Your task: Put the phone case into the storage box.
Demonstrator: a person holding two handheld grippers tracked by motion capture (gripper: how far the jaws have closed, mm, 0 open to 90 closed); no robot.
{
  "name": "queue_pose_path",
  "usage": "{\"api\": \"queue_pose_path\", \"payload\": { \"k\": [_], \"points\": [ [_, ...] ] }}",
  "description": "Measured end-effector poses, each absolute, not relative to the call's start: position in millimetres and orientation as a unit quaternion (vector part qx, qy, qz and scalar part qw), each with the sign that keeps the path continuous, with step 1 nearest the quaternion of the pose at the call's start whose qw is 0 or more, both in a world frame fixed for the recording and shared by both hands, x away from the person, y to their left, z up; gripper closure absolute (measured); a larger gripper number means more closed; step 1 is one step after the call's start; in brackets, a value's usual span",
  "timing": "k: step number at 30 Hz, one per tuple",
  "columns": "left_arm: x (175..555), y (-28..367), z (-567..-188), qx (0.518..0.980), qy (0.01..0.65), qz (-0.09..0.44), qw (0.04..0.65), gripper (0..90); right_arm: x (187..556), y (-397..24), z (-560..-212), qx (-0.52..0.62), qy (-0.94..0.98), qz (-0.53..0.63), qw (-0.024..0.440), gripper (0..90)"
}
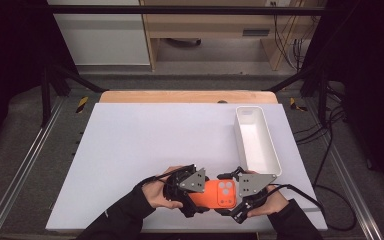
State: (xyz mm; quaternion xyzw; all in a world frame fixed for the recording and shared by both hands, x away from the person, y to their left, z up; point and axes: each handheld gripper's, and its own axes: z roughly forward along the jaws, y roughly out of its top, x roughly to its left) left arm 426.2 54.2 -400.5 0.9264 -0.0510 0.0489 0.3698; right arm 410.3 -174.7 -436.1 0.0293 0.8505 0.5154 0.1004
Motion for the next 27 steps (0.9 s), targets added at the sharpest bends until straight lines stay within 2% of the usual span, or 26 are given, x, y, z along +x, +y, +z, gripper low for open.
{"api": "queue_pose_path", "payload": {
  "k": [27],
  "points": [
    [426.0, 53.6, -401.8, 0.925, -0.052, 0.047, 0.372, 15.7, 411.1, -176.3, -435.0, 0.02, 0.848, 0.522, 0.087, 13.3]
  ]
}}
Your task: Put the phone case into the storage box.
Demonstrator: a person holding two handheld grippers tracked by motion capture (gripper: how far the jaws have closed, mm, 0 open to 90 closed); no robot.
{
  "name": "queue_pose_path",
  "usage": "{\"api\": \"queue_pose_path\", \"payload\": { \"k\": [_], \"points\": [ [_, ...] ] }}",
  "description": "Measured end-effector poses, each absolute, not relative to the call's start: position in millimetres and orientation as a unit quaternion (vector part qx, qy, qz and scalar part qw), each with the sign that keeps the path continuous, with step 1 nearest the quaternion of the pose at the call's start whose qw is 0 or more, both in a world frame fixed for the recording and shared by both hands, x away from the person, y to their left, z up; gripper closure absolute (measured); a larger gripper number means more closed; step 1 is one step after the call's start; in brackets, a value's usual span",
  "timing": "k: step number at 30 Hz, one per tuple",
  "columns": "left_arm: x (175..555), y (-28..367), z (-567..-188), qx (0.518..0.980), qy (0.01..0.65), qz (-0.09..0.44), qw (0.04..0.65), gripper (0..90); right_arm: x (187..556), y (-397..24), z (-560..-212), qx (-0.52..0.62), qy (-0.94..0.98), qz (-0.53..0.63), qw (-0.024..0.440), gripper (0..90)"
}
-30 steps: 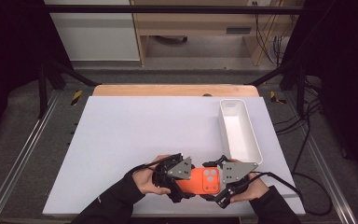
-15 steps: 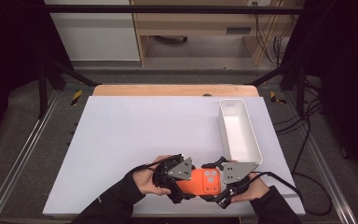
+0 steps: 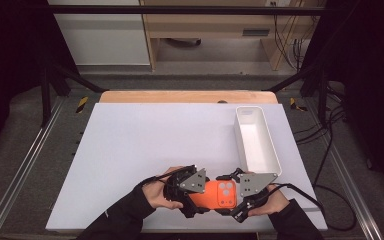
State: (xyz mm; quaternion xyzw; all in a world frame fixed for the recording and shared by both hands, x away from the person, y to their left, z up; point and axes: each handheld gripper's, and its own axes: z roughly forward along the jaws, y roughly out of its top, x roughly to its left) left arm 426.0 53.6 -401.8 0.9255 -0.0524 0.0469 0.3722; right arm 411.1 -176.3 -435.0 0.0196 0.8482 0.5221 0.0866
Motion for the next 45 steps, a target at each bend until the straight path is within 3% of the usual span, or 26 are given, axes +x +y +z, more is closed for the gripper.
{"api": "queue_pose_path", "payload": {
  "k": [45],
  "points": [
    [428.4, 54.7, -400.6, 0.918, -0.039, 0.027, 0.393, 15.1, 412.8, -180.6, -428.0, 0.023, 0.847, 0.527, 0.063, 15.9]
  ]
}}
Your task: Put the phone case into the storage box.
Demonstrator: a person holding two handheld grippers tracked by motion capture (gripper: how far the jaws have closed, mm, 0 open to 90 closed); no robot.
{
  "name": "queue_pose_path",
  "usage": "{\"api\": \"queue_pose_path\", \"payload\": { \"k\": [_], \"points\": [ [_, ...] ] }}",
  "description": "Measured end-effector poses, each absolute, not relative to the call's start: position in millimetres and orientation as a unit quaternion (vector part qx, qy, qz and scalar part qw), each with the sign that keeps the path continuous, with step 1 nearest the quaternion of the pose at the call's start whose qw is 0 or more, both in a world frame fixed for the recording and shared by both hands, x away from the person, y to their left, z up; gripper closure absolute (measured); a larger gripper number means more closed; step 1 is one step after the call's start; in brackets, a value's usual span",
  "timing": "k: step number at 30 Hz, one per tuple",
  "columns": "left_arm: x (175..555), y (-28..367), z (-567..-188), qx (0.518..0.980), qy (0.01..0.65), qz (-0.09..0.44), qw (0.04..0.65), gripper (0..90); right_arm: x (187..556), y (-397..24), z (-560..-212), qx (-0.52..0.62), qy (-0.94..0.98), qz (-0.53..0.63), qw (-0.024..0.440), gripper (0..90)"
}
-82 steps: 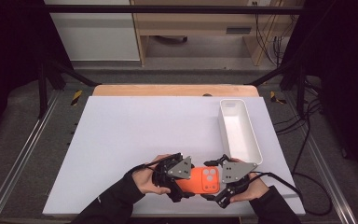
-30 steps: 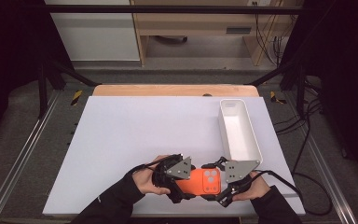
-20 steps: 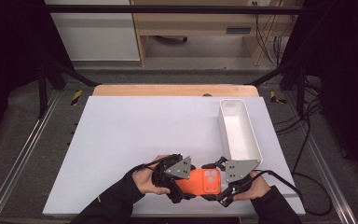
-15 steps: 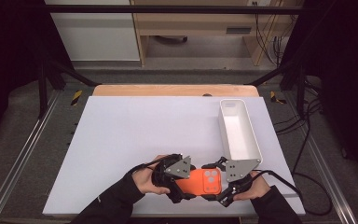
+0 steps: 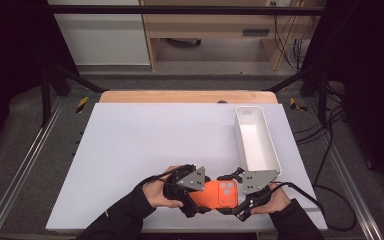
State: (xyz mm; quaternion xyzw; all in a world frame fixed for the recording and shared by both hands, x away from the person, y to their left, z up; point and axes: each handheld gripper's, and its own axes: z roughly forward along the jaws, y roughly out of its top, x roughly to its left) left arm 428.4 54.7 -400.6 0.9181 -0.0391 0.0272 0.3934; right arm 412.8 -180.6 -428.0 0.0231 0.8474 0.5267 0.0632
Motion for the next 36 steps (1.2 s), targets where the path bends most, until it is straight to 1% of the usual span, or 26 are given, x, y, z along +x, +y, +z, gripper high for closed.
{"api": "queue_pose_path", "payload": {
  "k": [7, 16, 17, 19, 30, 36],
  "points": [
    [429, 59, -395, 0.911, -0.025, 0.026, 0.41, 10.0, 414, -181, -428, 0.027, 0.851, 0.52, 0.064, 15.9],
    [434, 69, -391, 0.91, 0.009, 0.033, 0.414, 8.0, 414, -185, -424, 0.033, 0.856, 0.509, 0.078, 15.8],
    [434, 70, -391, 0.909, 0.013, 0.034, 0.416, 7.1, 414, -186, -424, 0.034, 0.857, 0.508, 0.079, 15.9],
    [434, 72, -390, 0.909, 0.017, 0.044, 0.413, 2.6, 415, -186, -423, 0.035, 0.858, 0.505, 0.081, 15.8],
    [436, 81, -395, 0.913, 0.035, 0.05, 0.404, 1.4, 417, -193, -415, 0.041, 0.869, 0.485, 0.089, 15.8],
    [436, 90, -399, 0.914, 0.045, 0.053, 0.4, 1.0, 421, -189, -407, 0.034, 0.876, 0.473, 0.091, 15.8]
  ]
}}
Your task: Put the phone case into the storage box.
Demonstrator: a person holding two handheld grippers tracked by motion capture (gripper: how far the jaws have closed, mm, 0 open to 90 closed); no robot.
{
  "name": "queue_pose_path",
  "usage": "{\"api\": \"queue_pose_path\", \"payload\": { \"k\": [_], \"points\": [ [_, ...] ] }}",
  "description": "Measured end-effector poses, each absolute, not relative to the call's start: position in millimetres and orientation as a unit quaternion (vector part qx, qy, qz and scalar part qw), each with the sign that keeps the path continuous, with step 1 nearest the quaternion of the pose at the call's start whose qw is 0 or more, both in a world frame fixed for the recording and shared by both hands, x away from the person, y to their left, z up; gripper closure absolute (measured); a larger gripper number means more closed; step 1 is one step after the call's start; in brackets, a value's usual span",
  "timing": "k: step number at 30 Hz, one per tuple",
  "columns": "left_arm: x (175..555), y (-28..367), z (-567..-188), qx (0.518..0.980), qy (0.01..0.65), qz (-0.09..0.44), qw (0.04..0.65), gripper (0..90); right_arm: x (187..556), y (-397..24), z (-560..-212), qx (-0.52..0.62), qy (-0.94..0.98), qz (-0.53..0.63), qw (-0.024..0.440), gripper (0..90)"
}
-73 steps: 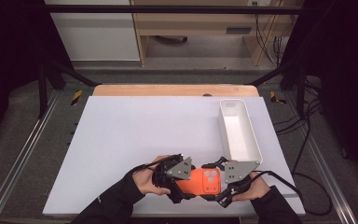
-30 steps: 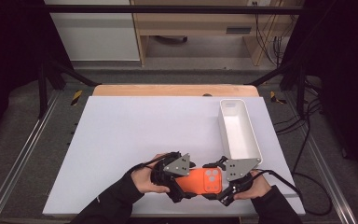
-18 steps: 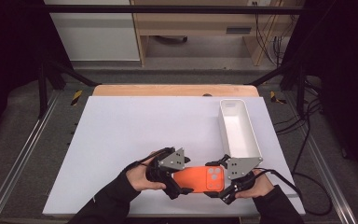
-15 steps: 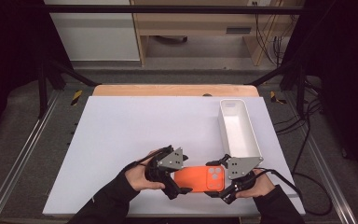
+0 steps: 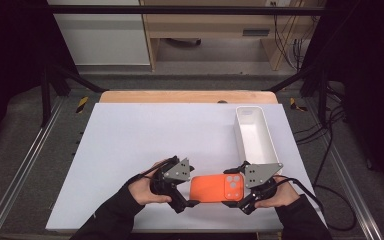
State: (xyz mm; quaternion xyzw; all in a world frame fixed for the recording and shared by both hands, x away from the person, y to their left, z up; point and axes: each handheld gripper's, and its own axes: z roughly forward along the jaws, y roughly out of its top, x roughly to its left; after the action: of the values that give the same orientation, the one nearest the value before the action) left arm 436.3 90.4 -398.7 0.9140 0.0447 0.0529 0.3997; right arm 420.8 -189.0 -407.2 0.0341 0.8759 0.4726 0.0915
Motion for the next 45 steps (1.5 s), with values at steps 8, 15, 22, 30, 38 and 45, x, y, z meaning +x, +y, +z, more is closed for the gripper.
{"api": "queue_pose_path", "payload": {
  "k": [8, 15, 22, 30, 38, 45],
  "points": [
    [435, 103, -402, 0.916, 0.051, 0.055, 0.394, 0.5, 427, -179, -397, 0.021, 0.888, 0.45, 0.09, 15.8],
    [436, 107, -406, 0.917, 0.059, 0.055, 0.39, 0.3, 431, -167, -386, 0.005, 0.904, 0.418, 0.087, 15.8],
    [436, 106, -409, 0.922, 0.053, 0.047, 0.381, 0.3, 434, -160, -379, -0.003, 0.916, 0.392, 0.082, 15.7],
    [435, 104, -412, 0.928, 0.044, 0.046, 0.368, 0.3, 435, -151, -373, -0.01, 0.927, 0.368, 0.072, 15.8],
    [435, 102, -414, 0.932, 0.038, 0.046, 0.359, 0.4, 435, -141, -369, -0.017, 0.935, 0.347, 0.067, 15.8],
    [435, 100, -414, 0.933, 0.036, 0.042, 0.356, 0.4, 436, -136, -369, -0.016, 0.938, 0.339, 0.066, 15.8]
  ]
}}
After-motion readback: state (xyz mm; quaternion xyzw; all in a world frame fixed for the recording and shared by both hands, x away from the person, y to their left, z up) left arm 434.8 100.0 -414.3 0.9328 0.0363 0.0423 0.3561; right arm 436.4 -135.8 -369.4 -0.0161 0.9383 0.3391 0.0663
